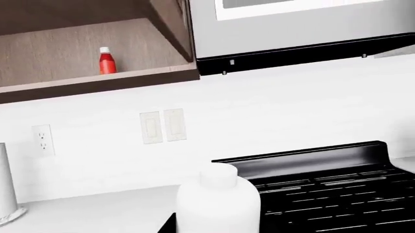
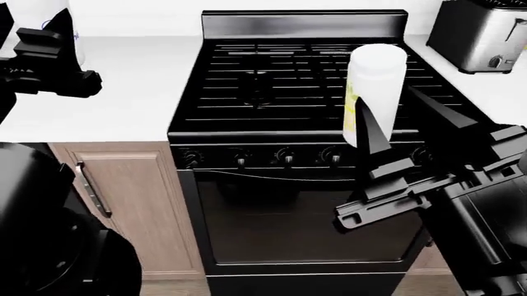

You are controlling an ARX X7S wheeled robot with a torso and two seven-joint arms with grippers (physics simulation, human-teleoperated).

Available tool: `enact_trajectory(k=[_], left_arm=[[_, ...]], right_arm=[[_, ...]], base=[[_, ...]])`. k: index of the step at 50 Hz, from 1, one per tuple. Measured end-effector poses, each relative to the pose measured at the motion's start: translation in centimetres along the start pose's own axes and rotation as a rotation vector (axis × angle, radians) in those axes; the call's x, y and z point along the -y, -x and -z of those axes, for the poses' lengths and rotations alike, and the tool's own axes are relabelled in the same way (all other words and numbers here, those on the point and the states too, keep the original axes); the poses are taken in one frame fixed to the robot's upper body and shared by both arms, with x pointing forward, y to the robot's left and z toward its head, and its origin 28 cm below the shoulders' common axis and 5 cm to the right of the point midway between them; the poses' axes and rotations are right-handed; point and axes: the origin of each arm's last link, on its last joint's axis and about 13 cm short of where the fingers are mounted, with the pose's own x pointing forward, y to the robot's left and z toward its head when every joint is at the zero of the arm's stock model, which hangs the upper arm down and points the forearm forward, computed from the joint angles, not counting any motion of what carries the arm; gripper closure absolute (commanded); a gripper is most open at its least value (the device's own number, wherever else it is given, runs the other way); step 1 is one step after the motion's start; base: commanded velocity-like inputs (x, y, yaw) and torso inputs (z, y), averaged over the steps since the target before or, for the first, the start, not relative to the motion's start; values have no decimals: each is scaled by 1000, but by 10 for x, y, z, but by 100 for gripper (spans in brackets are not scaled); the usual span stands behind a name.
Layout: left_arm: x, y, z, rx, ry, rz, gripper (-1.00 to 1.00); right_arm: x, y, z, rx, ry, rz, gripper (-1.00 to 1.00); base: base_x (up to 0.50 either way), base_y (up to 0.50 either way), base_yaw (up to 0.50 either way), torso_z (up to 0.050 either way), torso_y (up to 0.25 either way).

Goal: Pick and place the shaker into the drawer. Then close the cabinet.

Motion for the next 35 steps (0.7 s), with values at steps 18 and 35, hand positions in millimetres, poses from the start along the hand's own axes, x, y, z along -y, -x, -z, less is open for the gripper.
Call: enact_trajectory(k=[18,35], left_arm=[[0,1,2,-6,-4,0,100],[2,2,4,-9,-7,9,100]], right_arm=[[0,1,0,3,-3,0,100],[1,1,-1,8,-3,8,100]], base=[[-202,15,-500,1,0],[-90,16,-500,0,0]])
